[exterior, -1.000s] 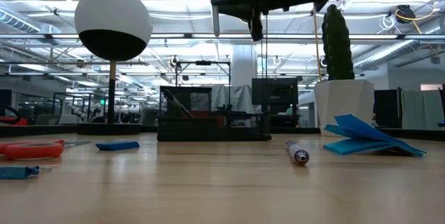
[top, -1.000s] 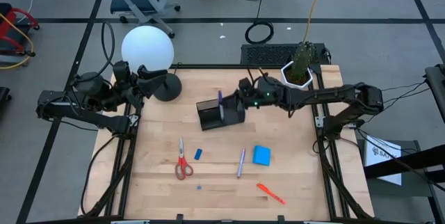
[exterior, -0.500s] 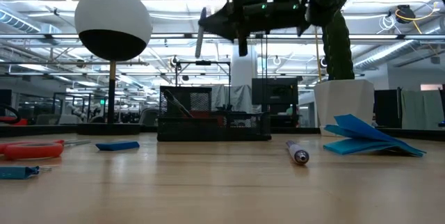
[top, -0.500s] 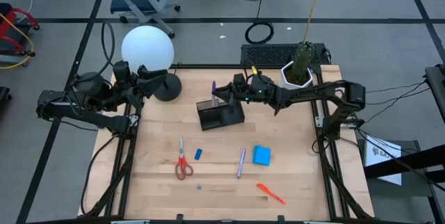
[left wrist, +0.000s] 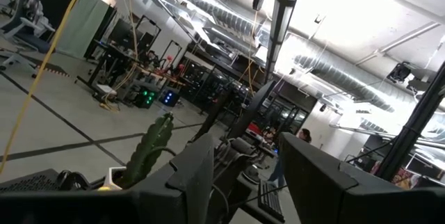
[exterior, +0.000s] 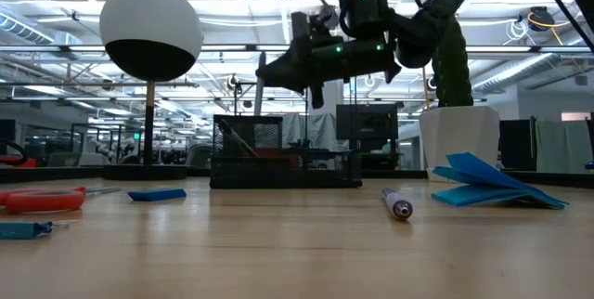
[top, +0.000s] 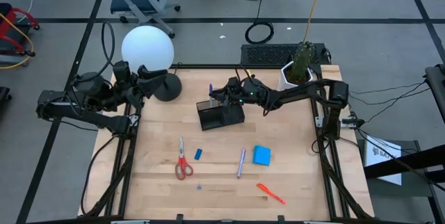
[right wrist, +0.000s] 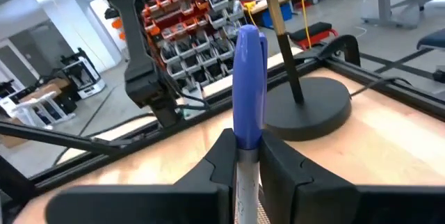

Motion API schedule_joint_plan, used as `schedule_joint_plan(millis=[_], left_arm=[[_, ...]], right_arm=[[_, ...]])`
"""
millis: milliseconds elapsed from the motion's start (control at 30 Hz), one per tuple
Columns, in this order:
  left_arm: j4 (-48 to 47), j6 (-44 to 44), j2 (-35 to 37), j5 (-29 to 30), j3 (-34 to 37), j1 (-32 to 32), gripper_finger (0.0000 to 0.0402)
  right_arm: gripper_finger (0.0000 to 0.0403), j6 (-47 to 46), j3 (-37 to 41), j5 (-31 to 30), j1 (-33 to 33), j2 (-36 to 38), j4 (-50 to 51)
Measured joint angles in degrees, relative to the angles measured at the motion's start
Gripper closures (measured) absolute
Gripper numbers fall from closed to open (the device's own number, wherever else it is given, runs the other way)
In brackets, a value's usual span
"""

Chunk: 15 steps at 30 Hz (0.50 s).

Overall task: Pick and place office supplies into organizer
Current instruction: Put the violet marker pen into the black desk organizer

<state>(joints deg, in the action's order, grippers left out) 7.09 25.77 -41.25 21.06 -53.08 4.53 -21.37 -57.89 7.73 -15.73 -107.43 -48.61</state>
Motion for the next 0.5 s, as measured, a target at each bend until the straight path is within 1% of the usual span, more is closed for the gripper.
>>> schedule_joint_plan(millis=[200, 500], left_arm=[[0.00, -0.01, 0.02, 0.02, 0.00, -0.02, 0.0231], [0.00, -0.01, 0.02, 0.00, 0.00, -0.02, 0.0231]], right_arm=[[0.0372, 0.22, 0.00, 0.04, -0.76, -2.18, 0.05], [0.0366, 0.47, 0.02, 0.04, -0.82, -3.16, 0.70]])
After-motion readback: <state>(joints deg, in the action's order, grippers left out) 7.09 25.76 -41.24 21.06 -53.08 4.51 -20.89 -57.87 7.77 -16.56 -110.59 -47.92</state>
